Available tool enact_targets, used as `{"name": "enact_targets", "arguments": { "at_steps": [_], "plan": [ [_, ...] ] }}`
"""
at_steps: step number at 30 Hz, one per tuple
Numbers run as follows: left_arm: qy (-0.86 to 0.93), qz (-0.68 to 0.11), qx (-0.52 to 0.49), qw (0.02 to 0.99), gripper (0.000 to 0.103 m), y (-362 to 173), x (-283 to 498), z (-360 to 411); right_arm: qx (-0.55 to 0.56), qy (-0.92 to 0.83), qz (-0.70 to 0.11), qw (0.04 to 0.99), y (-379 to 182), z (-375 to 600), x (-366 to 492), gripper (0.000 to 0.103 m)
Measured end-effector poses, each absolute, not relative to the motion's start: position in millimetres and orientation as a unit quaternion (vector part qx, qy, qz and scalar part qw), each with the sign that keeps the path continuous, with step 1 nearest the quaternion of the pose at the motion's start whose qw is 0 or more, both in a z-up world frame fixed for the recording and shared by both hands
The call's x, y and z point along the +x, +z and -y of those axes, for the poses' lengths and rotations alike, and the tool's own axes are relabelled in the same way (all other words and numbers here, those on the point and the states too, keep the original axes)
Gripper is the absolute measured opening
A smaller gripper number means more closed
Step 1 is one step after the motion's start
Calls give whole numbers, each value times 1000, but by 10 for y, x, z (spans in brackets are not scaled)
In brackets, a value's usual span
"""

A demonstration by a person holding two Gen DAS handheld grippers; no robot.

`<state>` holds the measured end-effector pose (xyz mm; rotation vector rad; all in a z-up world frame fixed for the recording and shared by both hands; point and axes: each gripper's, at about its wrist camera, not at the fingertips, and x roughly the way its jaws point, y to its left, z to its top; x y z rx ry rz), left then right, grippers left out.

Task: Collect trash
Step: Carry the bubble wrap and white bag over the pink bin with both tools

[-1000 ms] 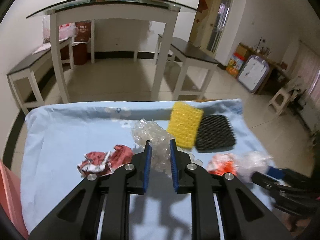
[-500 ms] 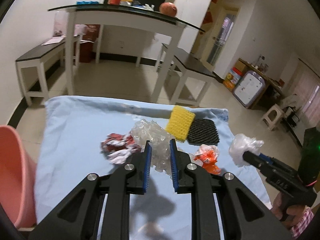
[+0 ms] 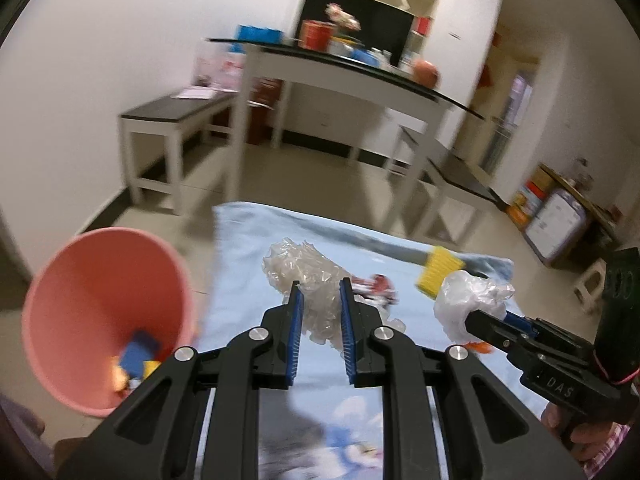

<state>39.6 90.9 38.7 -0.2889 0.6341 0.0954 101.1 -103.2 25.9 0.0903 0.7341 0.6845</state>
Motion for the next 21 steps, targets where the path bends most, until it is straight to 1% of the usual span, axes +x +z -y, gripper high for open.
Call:
{"name": "enact_targets", "arguments": {
  "at_steps": [9,21],
  "plan": [
    [145,-289,-166,932,17,422,-17,-1556,9,401,-362,842,329,105,981,29],
    [204,-286,-169,921,17,284,-213,-2165,-33,445,-363,818,372,-955,887,29]
  ]
}}
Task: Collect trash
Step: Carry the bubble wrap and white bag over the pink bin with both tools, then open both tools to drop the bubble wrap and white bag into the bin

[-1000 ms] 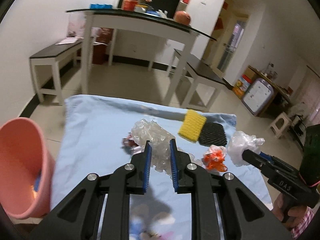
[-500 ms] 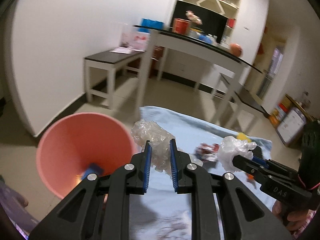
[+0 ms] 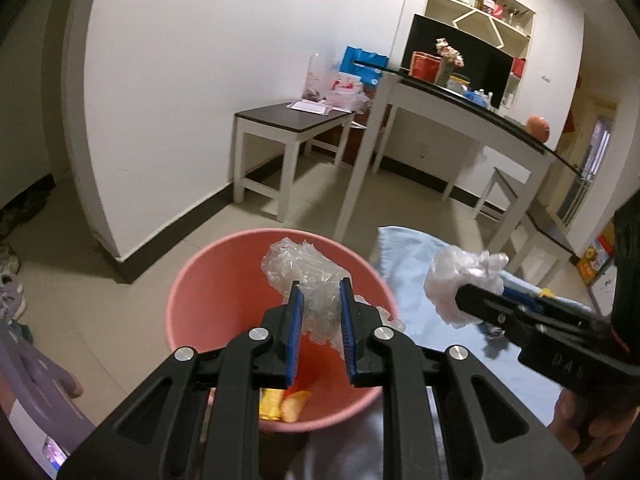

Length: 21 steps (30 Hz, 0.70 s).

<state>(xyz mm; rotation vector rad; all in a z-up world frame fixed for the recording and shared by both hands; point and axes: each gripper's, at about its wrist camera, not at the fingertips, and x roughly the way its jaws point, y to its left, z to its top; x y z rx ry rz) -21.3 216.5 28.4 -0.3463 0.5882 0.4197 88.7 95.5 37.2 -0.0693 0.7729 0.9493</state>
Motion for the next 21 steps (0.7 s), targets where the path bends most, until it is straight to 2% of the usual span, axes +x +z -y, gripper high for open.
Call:
{"name": "enact_targets", "arguments": {
  "at_steps": [19,21],
  "plan": [
    [225,-318,-199,899,17,-85,-156,-2655,-75,452,-401,793,10,-1821,1041,30],
    [225,-321,-203,897,20,-108,-144,-2687,-77,451,-404,792,-23,-1840,1045,30]
  ]
}}
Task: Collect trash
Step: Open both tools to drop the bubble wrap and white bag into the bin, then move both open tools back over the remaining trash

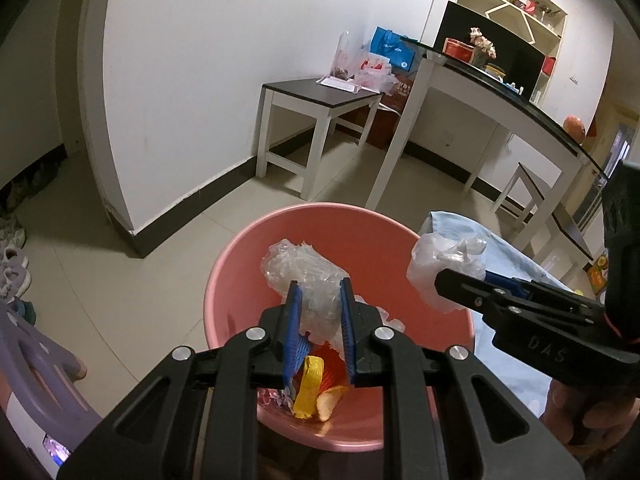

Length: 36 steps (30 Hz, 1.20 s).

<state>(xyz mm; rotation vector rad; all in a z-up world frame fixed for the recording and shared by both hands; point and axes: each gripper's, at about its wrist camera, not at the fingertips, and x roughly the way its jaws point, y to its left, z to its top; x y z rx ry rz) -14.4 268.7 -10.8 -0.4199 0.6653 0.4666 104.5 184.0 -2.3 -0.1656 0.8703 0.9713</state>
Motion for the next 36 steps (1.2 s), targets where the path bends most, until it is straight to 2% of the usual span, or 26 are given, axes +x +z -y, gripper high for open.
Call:
{"name": "enact_targets", "arguments": {
  "at_steps": [5,7,9,17,36],
  "plan": [
    [222,-331,-206,894,21,-157,-121,-2733,-83,450,-407,791,-54,-1886,1050,31],
    [221,-333,-207,893,30,-163,-116,-2734,-83,449,-408,790,-61,-1895,1054,32],
    [219,-333,-208,894,34,-162,-111,-2745,-84,448,-409,790,-50,-1897,1037,35],
    [215,-330,-203,896,34,-137,-139,-2714,-86,445,-405,794,-26,-1866,1009,43],
    [203,-312,-202,906,34,151,-265,-2469,-57,434,-373,818,218,-1223,849,44]
  ]
}}
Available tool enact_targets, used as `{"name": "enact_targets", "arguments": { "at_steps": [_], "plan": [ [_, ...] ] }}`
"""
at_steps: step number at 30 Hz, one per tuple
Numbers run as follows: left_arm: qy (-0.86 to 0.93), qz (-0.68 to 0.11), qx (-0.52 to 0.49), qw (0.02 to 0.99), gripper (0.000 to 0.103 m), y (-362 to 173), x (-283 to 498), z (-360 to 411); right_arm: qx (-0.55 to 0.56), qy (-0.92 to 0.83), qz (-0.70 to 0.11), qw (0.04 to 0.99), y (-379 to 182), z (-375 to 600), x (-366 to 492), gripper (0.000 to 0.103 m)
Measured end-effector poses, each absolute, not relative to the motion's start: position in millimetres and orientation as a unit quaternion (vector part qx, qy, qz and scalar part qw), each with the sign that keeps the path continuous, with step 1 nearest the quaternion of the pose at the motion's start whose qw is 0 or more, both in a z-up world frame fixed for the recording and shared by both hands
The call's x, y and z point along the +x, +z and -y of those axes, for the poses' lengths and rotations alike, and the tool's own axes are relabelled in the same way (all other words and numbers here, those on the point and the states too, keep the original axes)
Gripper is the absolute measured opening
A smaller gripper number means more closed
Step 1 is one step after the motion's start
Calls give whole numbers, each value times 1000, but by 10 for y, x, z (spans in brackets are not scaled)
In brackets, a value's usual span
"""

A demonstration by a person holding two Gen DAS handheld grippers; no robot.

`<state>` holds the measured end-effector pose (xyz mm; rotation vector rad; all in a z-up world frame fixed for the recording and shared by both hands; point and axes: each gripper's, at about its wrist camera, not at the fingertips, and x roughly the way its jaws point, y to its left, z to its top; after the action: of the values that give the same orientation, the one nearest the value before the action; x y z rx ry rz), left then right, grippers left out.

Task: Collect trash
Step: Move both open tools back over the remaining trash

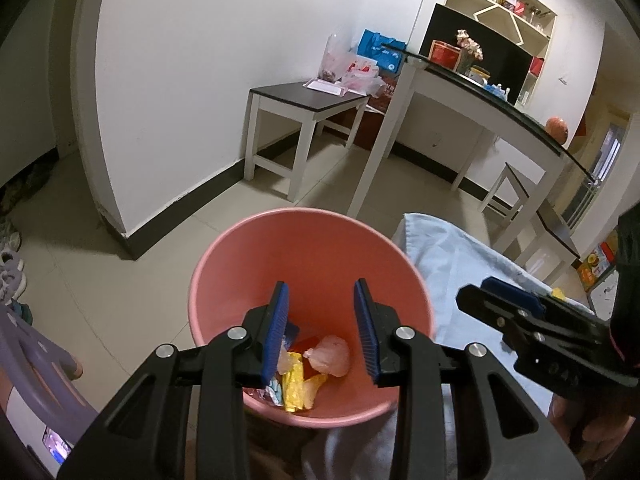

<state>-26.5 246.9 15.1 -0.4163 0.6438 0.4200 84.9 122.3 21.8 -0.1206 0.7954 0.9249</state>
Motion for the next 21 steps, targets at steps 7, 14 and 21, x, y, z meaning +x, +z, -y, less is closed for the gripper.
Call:
{"name": "enact_targets", "arguments": {
  "at_steps": [7,14,21],
  "plan": [
    [177,-295,-201,917,34,303,-303,-2207,-33,414,-368,832,305,-703,798,44],
    [150,-296,-185,925,34,353,-245,-1888,2,385,-370,846,264,-72,769,44],
    [102,-307,-157,933,34,359,-82,-1404,31,340,-355,870,287,673,764,44]
  ]
}}
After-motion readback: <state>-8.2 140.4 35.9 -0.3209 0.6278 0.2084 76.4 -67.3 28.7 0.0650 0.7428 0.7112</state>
